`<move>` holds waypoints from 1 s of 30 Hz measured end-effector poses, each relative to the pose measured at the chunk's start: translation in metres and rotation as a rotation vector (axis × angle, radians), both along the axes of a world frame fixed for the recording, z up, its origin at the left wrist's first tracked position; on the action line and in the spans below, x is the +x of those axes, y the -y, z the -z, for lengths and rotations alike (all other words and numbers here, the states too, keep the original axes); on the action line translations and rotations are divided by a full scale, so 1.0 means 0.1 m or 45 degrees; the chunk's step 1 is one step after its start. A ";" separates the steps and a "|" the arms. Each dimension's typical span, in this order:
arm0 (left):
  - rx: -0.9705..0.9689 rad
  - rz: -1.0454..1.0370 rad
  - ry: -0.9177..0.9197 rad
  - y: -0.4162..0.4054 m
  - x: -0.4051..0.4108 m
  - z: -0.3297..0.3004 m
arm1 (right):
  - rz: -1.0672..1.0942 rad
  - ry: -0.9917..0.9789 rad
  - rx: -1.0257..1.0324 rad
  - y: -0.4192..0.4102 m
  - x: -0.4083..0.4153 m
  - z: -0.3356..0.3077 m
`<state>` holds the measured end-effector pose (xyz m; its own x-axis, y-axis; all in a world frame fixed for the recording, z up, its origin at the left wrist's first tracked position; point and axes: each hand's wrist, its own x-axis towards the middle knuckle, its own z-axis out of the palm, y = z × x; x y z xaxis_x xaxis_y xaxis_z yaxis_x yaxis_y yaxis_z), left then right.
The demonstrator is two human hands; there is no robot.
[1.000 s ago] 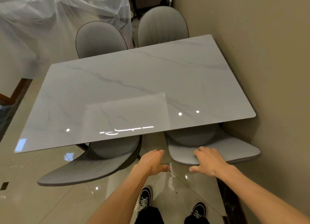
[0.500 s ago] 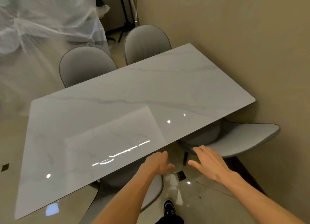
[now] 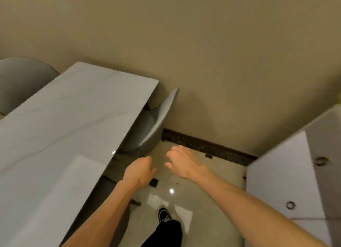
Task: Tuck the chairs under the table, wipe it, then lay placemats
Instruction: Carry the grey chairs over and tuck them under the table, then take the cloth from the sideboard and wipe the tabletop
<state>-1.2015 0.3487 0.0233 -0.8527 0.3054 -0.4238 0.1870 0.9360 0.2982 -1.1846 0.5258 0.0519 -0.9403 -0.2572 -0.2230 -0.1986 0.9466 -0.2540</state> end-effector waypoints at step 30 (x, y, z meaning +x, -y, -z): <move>-0.035 1.739 0.276 -2.56 3.08 -0.31 | 2.791 -0.028 0.855 -0.93 6.73 -0.54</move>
<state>-0.8932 0.6046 0.0542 0.1961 0.8264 -0.5278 0.9043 0.0557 0.4232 -0.5113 0.6187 0.1063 0.4038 0.8927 0.2001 0.9029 -0.4241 0.0697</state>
